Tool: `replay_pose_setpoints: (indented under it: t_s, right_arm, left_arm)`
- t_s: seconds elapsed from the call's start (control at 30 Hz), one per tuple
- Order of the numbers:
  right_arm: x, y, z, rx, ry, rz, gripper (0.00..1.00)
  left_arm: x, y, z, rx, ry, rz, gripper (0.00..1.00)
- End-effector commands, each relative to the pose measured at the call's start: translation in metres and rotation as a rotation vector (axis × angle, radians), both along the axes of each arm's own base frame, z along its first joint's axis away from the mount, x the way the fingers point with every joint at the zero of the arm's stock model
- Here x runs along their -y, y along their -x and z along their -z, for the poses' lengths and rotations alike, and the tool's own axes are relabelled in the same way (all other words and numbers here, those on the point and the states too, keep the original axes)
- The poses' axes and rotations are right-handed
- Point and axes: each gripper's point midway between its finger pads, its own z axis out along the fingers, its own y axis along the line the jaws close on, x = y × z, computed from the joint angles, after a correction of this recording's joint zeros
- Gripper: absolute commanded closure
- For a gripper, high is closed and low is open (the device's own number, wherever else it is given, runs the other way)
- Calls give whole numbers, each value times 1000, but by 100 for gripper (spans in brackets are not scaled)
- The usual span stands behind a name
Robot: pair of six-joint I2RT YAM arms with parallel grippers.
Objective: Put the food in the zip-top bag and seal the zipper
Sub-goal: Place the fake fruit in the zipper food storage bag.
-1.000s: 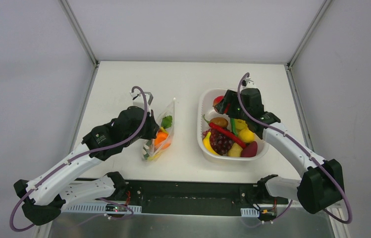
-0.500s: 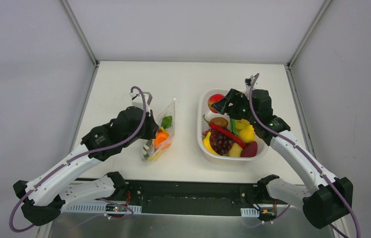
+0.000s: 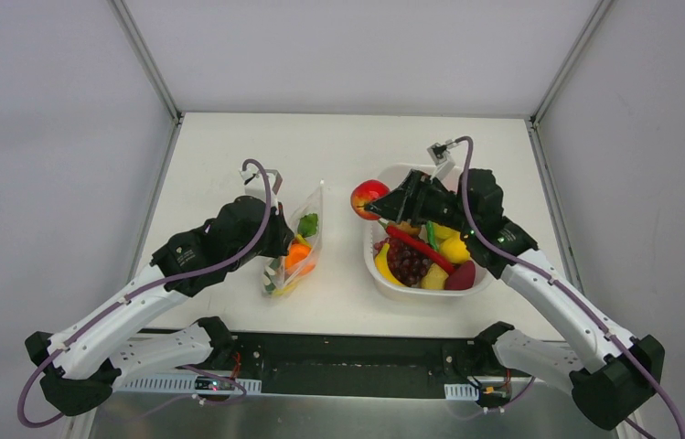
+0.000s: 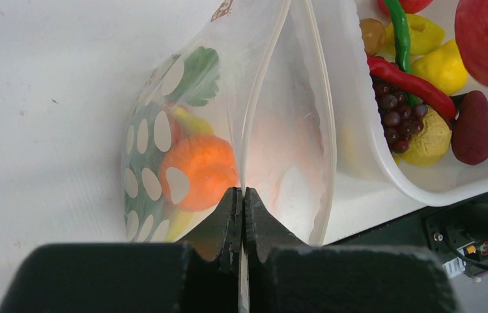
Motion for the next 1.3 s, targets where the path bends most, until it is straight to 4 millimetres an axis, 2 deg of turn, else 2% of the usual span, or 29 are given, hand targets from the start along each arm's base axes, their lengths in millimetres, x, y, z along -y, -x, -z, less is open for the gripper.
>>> replay_pose_setpoints:
  t_s: [0.0,0.13,0.33,0.57,0.73,0.93,1.13,1.27]
  right_arm:
    - [-30,21,-47,120,-67,-130,48]
    - [-53,34,-49,141,-42,-189,49]
    - [-85,40,-46,168,25,-229,49]
    - [-105,30,-14,147,134,-213,49]
    - [-105,19,9,173,280,-155,48]
    - [-90,7,19,227,429,-64,45]
    - [-94,12,24,237,474,-91,39]
    - [-107,22,23,231,440,-164,34]
  left_arm:
    - [1,-4,-11,14,35,-23,100]
    - [3,-3,-11,10,38,-13,100]
    - [3,-2,-13,13,45,-9,100]
    - [4,-2,-16,17,55,-3,100]
    - [1,-1,-17,25,52,-11,100]
    - [-2,-2,-17,30,50,-22,100]
    - [0,-3,-21,37,57,-18,100]
    - [1,-3,-21,33,55,-14,100]
